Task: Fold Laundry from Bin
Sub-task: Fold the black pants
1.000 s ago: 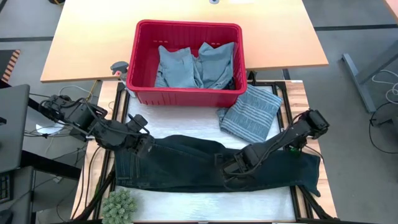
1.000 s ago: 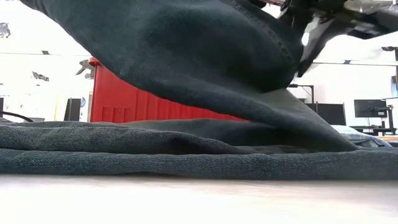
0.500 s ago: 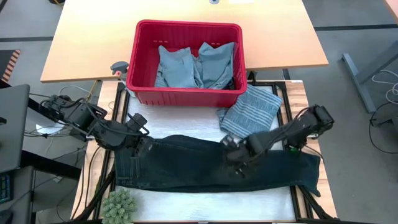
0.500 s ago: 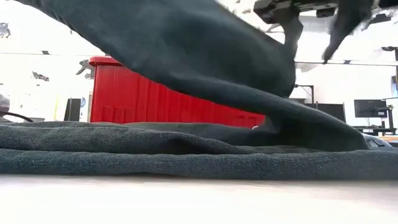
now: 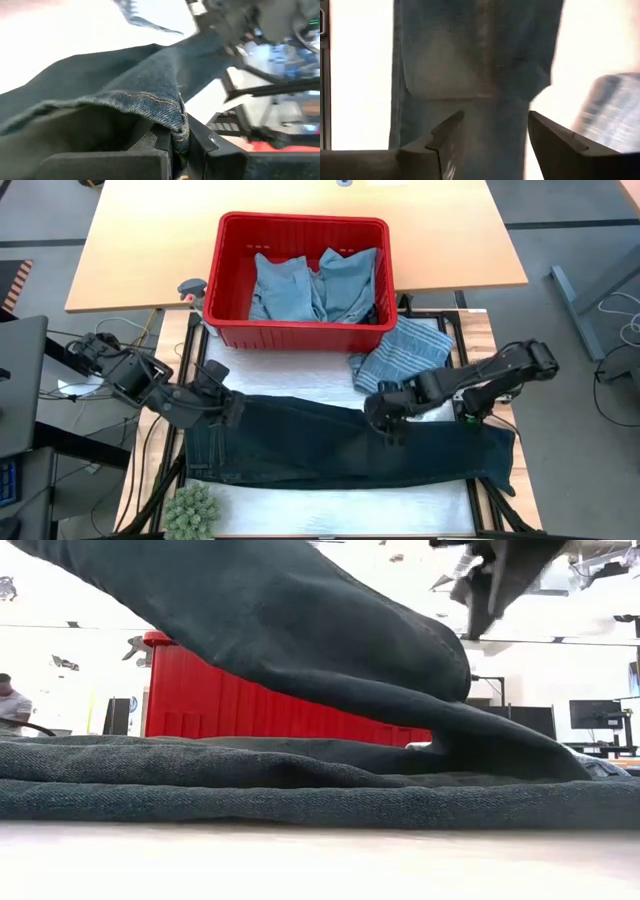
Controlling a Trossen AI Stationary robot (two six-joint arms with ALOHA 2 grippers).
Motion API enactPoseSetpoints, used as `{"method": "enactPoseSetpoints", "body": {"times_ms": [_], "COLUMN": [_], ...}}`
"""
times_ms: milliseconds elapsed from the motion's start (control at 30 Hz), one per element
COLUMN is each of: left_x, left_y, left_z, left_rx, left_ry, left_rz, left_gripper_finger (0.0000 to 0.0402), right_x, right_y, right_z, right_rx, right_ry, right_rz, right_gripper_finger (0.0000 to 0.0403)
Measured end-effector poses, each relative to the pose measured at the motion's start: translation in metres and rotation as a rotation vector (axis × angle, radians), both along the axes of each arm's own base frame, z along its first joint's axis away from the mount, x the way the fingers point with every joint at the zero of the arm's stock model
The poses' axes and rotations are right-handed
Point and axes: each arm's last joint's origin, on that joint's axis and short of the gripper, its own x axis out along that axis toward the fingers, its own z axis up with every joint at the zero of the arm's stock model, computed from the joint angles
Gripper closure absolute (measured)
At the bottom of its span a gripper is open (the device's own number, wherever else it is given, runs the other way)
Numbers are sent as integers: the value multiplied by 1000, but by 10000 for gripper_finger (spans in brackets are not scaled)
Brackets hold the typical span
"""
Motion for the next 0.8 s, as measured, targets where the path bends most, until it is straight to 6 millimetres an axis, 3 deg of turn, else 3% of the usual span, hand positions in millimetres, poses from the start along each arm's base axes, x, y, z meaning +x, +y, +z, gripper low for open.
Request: {"method": "enactPoseSetpoints", "body": {"times_ms": [133,367,567,800], "left_x": [-11,-15,-15,-16], "left_y": [2,0,-1,-4], "left_z": [0,0,0,0], "left_rx": [-19,-62,-98,-114], "left_ry": [23,23,44,47], "left_rz": [20,31,1,-7], "left_gripper_finger": [391,391,391,391], "right_x": [-4,-26,-46,-42], "right_y": [8,-10,-15,-20], "right_z": [-40,-87,-102,-105], "right_rx": [2,-43,-26,-91], "right_ry": [-149,-234,-229,-342], "right_rz": [-32,-234,-310,-266], "right_gripper_finger": [174,184,186,186]}}
